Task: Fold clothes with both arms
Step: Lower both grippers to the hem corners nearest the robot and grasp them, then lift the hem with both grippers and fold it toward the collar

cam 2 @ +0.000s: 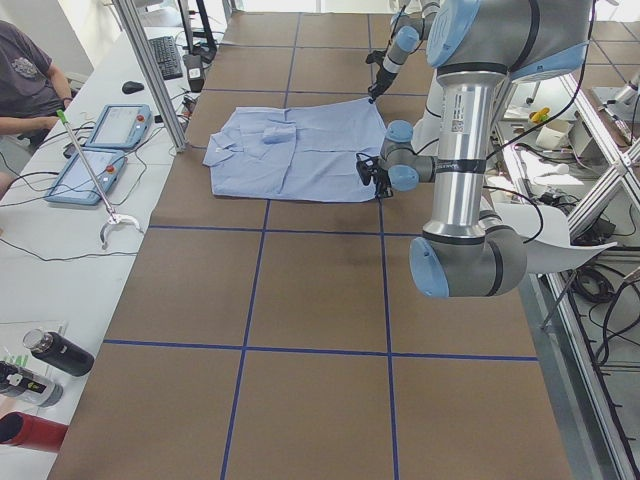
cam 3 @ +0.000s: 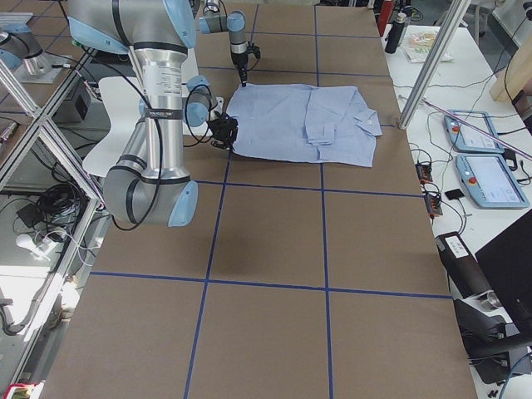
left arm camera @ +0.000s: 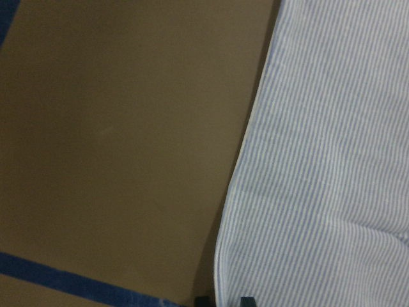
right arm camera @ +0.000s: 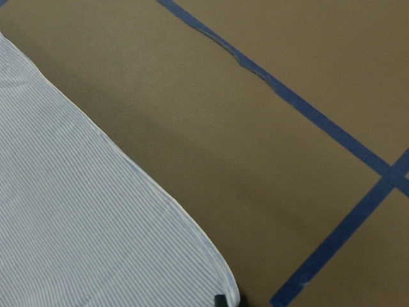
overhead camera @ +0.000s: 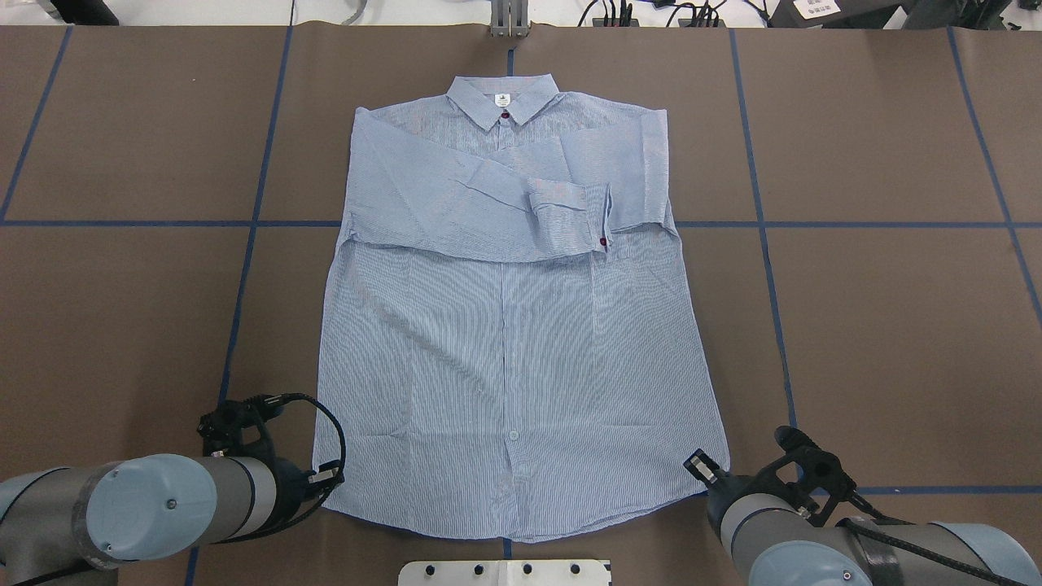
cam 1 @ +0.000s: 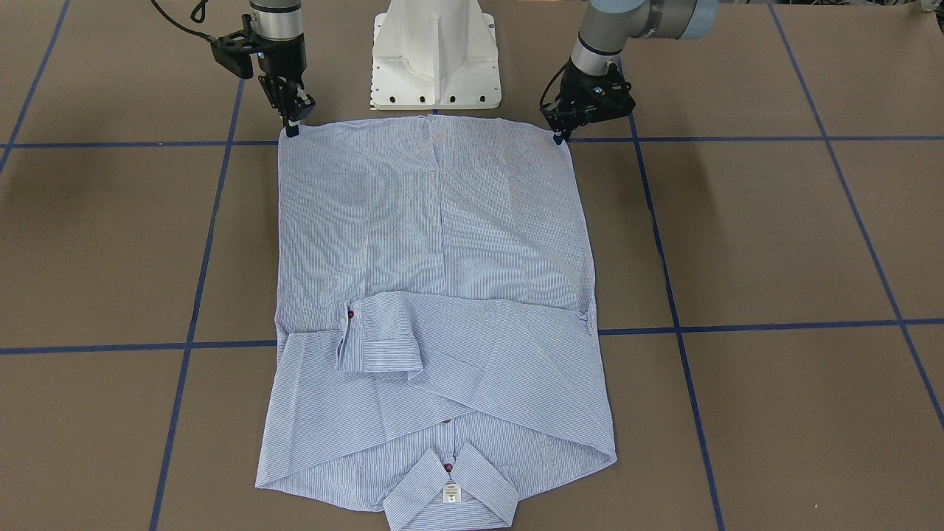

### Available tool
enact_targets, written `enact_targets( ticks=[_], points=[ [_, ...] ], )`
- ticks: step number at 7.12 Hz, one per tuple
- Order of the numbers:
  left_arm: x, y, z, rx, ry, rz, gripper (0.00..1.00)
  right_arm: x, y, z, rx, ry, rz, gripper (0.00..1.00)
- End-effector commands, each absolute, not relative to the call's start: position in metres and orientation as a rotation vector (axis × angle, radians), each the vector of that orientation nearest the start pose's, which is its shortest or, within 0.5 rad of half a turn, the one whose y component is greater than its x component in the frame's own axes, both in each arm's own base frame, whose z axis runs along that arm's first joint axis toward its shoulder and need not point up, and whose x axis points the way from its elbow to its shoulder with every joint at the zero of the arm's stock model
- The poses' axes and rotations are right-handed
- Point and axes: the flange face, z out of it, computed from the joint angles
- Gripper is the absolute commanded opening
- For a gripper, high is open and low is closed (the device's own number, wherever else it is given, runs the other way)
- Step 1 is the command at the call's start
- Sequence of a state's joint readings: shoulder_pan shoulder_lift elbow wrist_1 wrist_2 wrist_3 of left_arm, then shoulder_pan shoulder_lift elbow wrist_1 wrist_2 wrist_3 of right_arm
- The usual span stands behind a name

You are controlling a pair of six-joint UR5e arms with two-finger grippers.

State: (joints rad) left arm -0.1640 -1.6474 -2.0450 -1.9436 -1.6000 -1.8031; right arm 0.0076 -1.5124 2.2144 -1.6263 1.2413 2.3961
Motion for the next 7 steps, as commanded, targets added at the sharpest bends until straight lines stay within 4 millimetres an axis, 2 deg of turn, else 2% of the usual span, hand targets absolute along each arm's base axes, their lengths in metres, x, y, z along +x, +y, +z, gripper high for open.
enact_targets(
  ticks=[1, 2, 5, 6, 7],
  points=[
    [0.458, -0.208, 0.328, -0.073, 0.997, -0.350, 0.00, -0.446, -0.168, 0.349, 0.033, -0.737, 0.901, 0.00],
    [0.443, -0.205, 0.306, -0.105, 1.042, -0.392, 0.00, -0.430, -0.168, 0.347, 0.029, -0.742, 0.901, 0.00],
    [0.404, -0.200, 0.252, -0.189, 1.166, -0.499, 0.00, -0.407, -0.167, 0.324, 0.025, -0.732, 0.898, 0.00],
    [0.401, -0.202, 0.245, -0.192, 1.179, -0.493, 0.00, -0.399, -0.180, 0.316, 0.029, -0.752, 0.928, 0.00],
    [0.390, -0.227, 0.245, -0.147, 1.182, -0.497, 0.00, -0.401, -0.191, 0.305, 0.031, -0.777, 0.944, 0.00]
  ],
)
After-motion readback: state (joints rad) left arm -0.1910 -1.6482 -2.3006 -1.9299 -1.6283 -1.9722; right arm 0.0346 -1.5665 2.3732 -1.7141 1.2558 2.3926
